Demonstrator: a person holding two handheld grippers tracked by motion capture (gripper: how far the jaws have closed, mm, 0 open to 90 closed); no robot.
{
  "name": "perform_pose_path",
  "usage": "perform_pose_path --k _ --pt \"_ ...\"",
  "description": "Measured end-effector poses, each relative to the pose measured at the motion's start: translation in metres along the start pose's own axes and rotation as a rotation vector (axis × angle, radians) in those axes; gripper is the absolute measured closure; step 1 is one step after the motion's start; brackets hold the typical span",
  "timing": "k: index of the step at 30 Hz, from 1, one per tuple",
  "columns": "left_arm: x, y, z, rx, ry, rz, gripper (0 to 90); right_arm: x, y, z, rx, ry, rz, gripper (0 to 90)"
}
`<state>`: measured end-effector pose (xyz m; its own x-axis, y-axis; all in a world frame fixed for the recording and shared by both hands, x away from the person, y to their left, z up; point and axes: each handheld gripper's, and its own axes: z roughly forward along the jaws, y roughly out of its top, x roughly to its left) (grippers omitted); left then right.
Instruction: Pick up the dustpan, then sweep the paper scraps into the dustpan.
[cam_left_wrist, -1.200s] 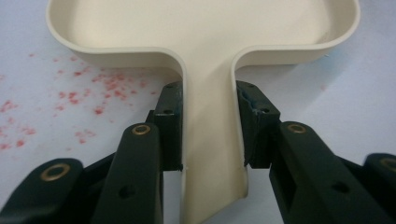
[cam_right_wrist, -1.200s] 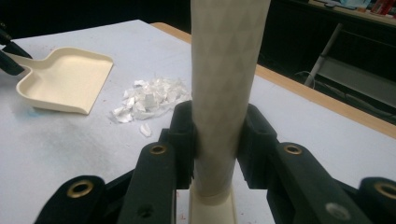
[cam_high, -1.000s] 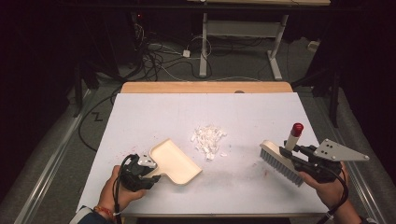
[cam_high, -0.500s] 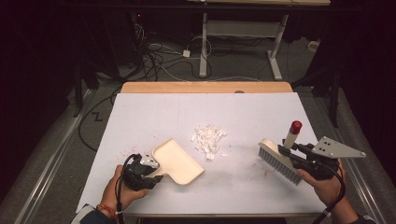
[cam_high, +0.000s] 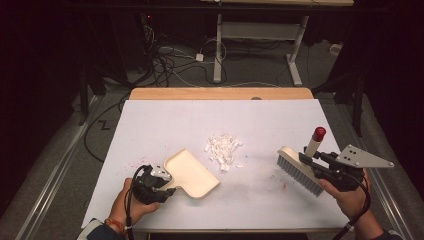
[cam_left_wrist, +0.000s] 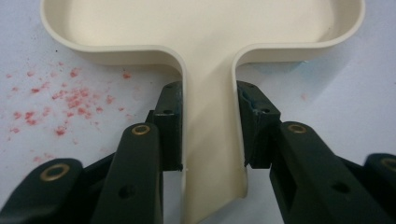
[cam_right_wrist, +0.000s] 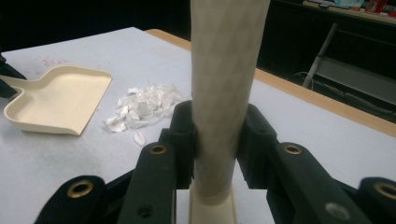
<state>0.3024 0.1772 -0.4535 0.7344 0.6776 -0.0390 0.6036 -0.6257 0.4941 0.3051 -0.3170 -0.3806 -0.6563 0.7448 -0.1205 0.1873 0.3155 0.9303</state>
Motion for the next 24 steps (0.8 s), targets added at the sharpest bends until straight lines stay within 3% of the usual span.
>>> perform_pose_path --k 6,15,19,24 --pt "0.001 0.0 0.002 0.005 -0.001 0.007 63.6 -0.001 0.004 0.006 0.006 0.001 -0.015 71.1" --pt "-0.001 0.001 0.004 0.009 0.011 0.017 63.6 -0.002 0.012 0.018 -0.013 0.027 0.0 71.1" --pt "-0.001 0.002 0.006 0.013 0.008 0.018 63.6 -0.003 0.019 0.035 -0.016 0.029 -0.013 71.1" --pt "-0.001 0.002 0.008 0.017 0.008 0.015 63.6 -0.005 0.034 0.069 -0.032 0.039 -0.018 71.1"
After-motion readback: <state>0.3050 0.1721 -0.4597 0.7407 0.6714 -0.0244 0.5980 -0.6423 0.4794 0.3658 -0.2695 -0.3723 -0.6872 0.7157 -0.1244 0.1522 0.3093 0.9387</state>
